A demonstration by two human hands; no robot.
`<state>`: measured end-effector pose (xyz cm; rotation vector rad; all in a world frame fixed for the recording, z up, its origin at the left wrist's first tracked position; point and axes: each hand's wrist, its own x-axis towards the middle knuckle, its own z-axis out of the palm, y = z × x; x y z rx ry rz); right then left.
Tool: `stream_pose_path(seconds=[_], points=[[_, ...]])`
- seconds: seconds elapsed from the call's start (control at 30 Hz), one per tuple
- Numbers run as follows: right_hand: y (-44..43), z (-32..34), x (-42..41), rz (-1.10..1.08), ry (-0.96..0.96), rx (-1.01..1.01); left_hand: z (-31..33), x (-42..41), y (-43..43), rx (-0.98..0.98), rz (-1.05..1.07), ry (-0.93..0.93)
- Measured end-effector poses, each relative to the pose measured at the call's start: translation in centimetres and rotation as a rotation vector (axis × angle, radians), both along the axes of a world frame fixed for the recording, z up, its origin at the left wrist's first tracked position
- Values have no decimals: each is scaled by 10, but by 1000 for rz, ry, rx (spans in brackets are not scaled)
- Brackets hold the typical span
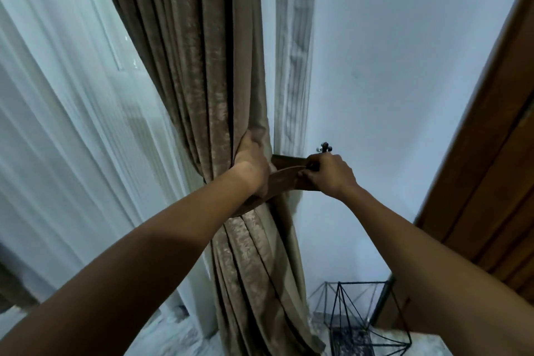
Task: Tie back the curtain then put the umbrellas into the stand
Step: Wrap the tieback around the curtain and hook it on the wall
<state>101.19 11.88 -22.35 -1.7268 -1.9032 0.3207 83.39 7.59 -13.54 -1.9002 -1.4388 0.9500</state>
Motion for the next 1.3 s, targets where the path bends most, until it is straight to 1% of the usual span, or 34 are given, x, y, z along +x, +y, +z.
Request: stream_pose_path(seconds=[0.1,0.17,0.33,0.4,0.47,0.53,0.6,0.7,0.77,0.83,0.9,1.0,1.13,1.3], points=[[0,7,11,-35,-38,24,-8,8,7,44,-51,-86],[-1,9,15,-38,-44,25,-13,15,12,77,-95,-175],[-3,11,24,-20,-59,-31,-27,30,22,78,-205,-610],[-3,10,31,-13,-46,-62,-35,34,29,76,-204,-725],[-4,6,42,11,16,-117,-43,37,34,71,-180,-796],[-5,-1,55,49,118,-194,-51,39,39,57,-150,-844],[-8,-7,68,35,259,-254,-58,40,44,77,-121,-870],[-13,-17,87,-71,568,-296,-63,41,50,136,-67,-893],[-12,-25,92,-132,770,-281,-65,43,54,168,-49,-928],[-7,-32,89,-195,891,-215,-66,47,55,174,-48,-964],[1,-36,83,-256,959,-162,-66,51,55,172,-51,-986],[9,-36,71,-279,1029,-126,-67,57,54,166,-46,-1030],[17,-36,59,-289,1033,-71,-74,64,52,172,-37,-1091],[24,-37,50,-224,1039,-72,-82,65,49,224,-44,-1125]])
